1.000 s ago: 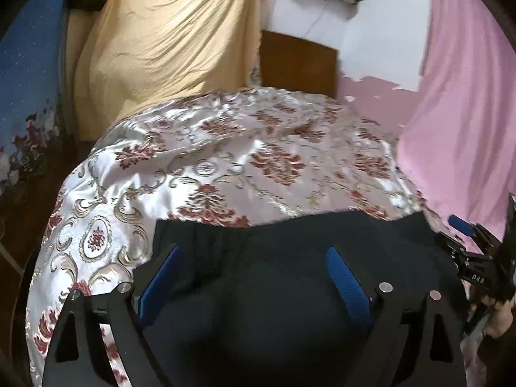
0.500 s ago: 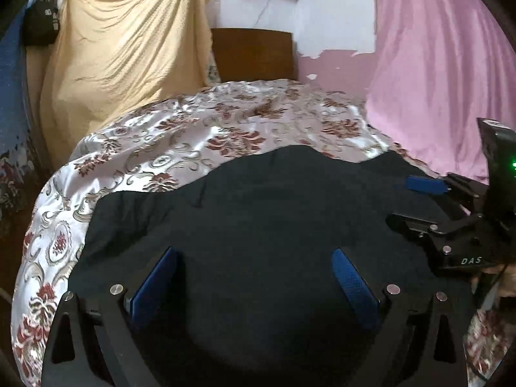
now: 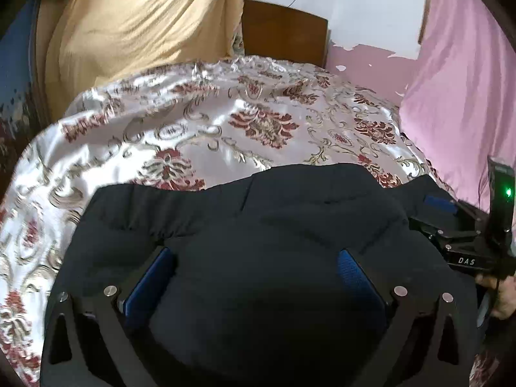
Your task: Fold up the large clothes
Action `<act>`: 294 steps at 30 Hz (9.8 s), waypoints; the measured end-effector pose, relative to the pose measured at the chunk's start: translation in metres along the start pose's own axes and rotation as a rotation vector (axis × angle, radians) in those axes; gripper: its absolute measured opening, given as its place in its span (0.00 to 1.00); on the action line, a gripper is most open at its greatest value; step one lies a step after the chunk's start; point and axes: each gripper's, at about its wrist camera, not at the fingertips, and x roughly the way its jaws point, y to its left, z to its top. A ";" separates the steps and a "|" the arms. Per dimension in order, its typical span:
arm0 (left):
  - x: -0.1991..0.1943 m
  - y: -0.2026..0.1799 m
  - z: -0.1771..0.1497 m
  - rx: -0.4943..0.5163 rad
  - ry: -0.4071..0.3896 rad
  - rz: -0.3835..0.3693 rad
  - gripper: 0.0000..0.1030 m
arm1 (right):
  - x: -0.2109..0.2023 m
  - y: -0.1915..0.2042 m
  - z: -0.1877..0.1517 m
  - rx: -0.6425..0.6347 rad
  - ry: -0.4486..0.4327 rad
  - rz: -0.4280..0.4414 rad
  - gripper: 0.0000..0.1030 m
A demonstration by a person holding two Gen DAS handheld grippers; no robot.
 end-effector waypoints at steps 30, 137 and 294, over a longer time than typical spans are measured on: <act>0.033 0.015 -0.003 -0.069 0.007 -0.057 1.00 | 0.048 -0.014 -0.004 0.101 0.036 0.093 0.85; -0.018 0.122 -0.086 -0.170 0.158 -0.330 1.00 | 0.021 -0.112 -0.100 0.281 0.241 0.510 0.99; -0.439 -0.133 -0.317 0.074 -0.480 0.329 1.00 | -0.488 0.178 -0.281 0.139 -0.456 -0.078 0.98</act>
